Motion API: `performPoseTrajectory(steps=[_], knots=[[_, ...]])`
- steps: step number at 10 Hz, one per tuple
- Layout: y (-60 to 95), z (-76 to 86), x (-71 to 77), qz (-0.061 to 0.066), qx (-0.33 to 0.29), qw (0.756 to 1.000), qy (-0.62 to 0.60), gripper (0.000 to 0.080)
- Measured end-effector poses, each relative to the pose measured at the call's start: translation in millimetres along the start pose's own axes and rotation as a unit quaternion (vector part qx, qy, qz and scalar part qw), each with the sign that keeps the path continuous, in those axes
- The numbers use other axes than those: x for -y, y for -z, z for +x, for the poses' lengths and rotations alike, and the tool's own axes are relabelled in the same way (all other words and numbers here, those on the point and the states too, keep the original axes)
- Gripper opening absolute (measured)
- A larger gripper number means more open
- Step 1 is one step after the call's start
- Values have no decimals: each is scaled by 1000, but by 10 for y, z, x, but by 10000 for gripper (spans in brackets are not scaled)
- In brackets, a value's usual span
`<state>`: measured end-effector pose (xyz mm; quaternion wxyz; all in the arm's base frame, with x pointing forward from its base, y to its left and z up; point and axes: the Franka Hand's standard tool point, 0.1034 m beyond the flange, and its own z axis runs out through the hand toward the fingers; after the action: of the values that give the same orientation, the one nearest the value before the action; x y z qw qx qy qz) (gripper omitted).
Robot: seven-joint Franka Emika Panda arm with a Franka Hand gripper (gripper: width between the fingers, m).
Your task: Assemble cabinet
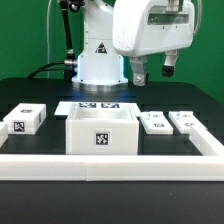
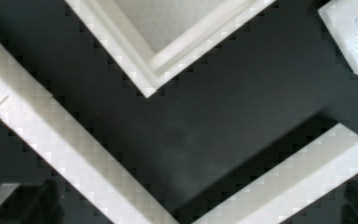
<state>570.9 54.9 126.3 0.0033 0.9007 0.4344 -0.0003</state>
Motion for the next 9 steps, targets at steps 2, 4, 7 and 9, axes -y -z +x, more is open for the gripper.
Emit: performPoseTrajectory(steps=[2, 4, 7, 9], knots=[[0, 0, 0, 0, 0, 1000, 0, 798], [0, 0, 0, 0, 0, 1000, 0, 798], [0, 0, 0, 0, 0, 1000, 0, 798], [-7, -13, -2, 0, 0, 1000, -1, 798]])
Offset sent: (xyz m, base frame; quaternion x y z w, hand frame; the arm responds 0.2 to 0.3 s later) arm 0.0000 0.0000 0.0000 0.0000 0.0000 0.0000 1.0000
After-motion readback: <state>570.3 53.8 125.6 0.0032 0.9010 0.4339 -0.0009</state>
